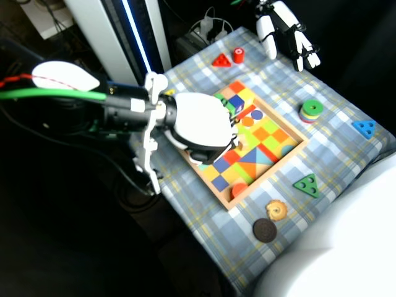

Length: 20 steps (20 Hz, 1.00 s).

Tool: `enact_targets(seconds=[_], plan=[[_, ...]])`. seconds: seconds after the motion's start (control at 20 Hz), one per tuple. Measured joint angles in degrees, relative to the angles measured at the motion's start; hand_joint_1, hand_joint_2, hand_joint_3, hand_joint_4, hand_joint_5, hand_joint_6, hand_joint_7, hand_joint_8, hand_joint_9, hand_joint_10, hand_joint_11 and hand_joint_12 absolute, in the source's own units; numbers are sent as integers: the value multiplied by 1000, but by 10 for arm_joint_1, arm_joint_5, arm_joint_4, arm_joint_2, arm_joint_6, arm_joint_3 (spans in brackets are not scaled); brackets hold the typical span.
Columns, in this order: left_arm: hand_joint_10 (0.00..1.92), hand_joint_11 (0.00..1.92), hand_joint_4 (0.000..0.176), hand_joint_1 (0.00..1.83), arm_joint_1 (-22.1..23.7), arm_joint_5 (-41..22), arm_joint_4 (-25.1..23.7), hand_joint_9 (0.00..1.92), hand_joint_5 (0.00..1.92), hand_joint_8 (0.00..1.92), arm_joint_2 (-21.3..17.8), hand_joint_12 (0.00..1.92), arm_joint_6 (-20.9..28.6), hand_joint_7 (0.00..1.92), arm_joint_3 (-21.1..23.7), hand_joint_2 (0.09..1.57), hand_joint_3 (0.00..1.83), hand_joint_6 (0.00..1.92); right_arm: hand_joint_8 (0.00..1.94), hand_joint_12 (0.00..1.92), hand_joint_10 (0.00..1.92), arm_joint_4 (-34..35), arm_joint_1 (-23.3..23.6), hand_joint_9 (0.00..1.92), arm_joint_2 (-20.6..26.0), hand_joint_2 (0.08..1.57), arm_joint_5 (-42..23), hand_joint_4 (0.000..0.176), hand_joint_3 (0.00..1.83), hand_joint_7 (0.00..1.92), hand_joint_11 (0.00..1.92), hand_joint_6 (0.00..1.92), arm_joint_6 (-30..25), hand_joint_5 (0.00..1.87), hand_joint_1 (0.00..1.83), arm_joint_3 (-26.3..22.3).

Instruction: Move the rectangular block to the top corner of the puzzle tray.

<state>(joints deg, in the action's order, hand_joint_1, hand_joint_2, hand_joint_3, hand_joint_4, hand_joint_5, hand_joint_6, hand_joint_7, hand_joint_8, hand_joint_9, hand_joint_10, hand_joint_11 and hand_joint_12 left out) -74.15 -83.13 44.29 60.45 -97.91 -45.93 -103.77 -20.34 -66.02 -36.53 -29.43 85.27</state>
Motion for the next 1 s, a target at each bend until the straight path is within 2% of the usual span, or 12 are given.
enact_targets(seconds=[0.1,0.2,0.25,0.35,0.45,0.5,0.55,0.65,0.7,0.8,0.85,1.0], plan=[[0,0,71,638,1,0,-1,25,436,0,0,0,0,158,0,1405,2,1,1941,1921,1921,-2,0,1491,0,1149,2,98,1,1275,1545,4,0,618,1569,0],[1,0,65,621,1,0,0,27,431,2,0,0,0,164,0,1409,3,0,1941,1921,1921,-3,0,1419,0,1163,6,67,5,1180,1504,2,0,597,1575,0],[2,0,66,630,1,0,1,28,438,3,0,0,0,168,0,1403,0,2,1941,1921,1921,-6,0,1384,1,1178,7,77,9,1145,1469,0,0,591,1537,0],[5,0,58,640,1,0,1,36,439,3,0,0,0,172,0,1402,0,2,1941,1921,1921,-9,0,1416,3,1173,8,69,2,1185,1487,2,0,575,1565,-1],[4,0,52,653,1,0,0,38,452,3,0,0,0,176,0,1400,0,5,1941,1921,1921,-10,-3,1458,8,1171,13,82,1,1240,1504,2,-2,567,1568,-1],[1,0,55,625,1,0,1,28,440,2,0,0,0,167,0,1406,2,2,1941,1921,1921,-13,-4,1400,11,1179,16,66,4,1180,1447,7,-2,547,1556,-1],[0,0,46,618,1,0,1,19,438,0,0,0,0,161,0,1408,3,2,1941,1921,1921,-14,-4,1336,13,1192,19,80,6,1103,1381,5,-2,547,1510,-1],[3,0,60,591,1,1,0,21,423,1,0,0,0,159,0,1413,4,0,1941,1921,1921,-17,-6,1298,19,1209,29,63,7,1064,1342,1,-2,537,1508,0],[6,0,59,630,1,1,0,31,433,3,0,0,0,166,0,1403,0,4,1941,1921,1921,-18,-6,1284,20,1208,31,74,4,1054,1323,2,-2,543,1517,0],[3,0,62,629,1,1,-1,28,438,1,0,0,0,164,0,1402,0,3,1941,1921,1921,-24,-6,1299,23,1196,35,71,0,1089,1342,6,-2,566,1535,0],[3,0,57,582,1,1,0,29,432,1,0,0,0,163,0,1409,2,3,1941,1921,1921,-26,-6,1318,24,1198,38,79,0,1124,1373,2,-2,567,1528,1],[2,0,49,616,1,1,0,27,437,2,0,0,0,167,0,1406,0,4,1941,1921,1921,-29,-6,1357,24,1209,46,80,4,1164,1416,1,-2,550,1533,8]])
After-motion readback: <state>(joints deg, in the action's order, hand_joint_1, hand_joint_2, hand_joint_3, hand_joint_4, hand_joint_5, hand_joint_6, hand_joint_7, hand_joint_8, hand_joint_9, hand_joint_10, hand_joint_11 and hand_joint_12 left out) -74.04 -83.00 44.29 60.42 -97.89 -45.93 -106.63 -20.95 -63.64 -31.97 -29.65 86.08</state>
